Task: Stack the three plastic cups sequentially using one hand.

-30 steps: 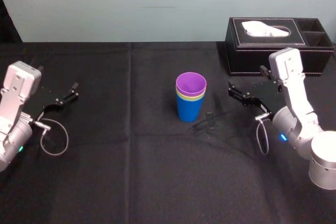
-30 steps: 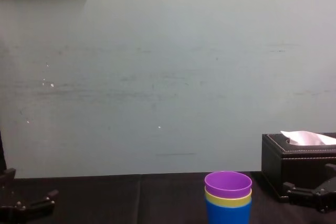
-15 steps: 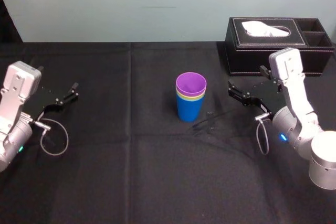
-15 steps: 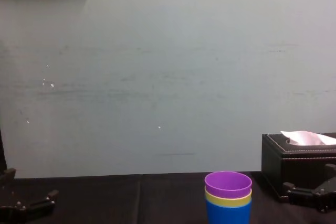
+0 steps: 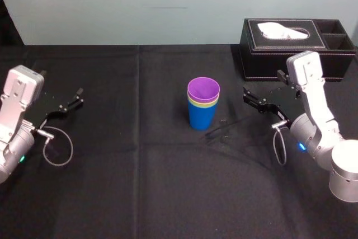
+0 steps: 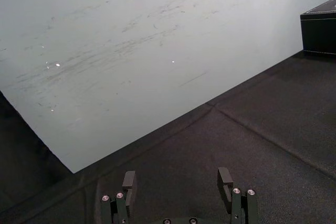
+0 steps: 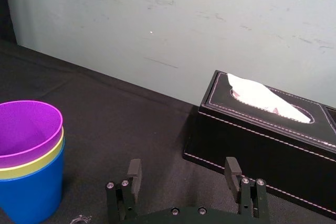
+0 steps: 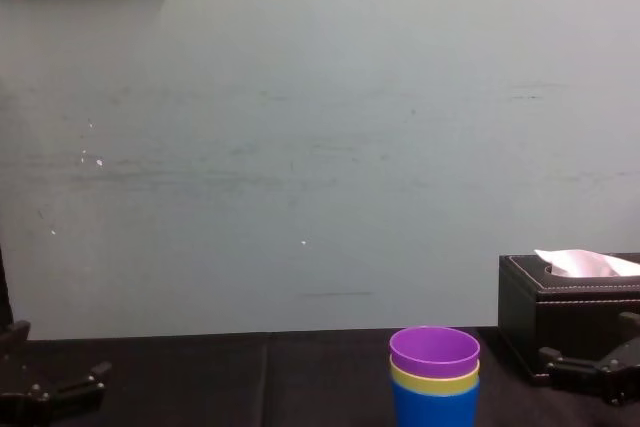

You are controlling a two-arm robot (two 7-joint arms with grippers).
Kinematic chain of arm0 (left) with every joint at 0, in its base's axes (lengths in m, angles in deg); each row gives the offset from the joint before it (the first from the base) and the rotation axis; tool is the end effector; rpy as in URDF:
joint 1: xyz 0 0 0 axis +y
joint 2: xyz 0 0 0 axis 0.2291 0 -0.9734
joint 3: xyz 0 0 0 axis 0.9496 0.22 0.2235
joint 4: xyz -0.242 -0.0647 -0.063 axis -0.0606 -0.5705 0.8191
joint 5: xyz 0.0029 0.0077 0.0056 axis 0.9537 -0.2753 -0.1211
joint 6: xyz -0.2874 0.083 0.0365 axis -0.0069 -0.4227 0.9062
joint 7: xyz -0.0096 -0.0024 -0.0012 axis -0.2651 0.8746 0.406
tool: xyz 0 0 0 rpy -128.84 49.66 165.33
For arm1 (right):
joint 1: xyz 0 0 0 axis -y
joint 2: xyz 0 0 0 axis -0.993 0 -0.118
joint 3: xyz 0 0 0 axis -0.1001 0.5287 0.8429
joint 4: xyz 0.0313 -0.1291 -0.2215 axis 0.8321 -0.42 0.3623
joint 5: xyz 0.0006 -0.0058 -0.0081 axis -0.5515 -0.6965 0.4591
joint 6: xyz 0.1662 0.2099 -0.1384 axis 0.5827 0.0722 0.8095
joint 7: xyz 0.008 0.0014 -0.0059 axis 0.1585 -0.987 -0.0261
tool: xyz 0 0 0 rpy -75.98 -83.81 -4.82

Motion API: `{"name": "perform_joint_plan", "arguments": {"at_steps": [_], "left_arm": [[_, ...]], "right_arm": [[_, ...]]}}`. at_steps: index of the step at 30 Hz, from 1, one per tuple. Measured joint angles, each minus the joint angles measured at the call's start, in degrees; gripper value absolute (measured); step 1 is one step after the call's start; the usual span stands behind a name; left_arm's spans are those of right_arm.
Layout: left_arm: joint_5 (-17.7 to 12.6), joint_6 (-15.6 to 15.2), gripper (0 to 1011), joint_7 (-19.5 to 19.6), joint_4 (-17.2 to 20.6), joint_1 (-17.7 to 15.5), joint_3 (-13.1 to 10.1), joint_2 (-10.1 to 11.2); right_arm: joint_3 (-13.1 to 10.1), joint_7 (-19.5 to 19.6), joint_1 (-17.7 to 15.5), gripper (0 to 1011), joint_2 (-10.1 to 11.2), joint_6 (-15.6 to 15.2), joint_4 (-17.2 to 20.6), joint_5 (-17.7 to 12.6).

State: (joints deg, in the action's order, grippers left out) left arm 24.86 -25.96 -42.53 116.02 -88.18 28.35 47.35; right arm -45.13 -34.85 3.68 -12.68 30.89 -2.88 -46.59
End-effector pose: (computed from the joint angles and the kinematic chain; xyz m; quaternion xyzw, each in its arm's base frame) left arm 0.3459 0.0665 -0.2751 0.1414 -0.1325 0.5799 0.7913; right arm 0.3590 -0.0225 -0.2570 -0.1357 -0.0671 -0.5932 0.7907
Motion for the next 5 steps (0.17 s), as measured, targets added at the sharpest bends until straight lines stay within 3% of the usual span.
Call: {"name": "perform_joint_plan", "arguments": {"at_steps": [5], "left_arm": [[0.0, 0.0, 1011, 0.0, 0.0, 0.0, 0.0, 0.0]], "right_arm": [[0.0, 0.0, 0.0, 1003, 0.0, 0.0, 0.0, 0.0]]}}
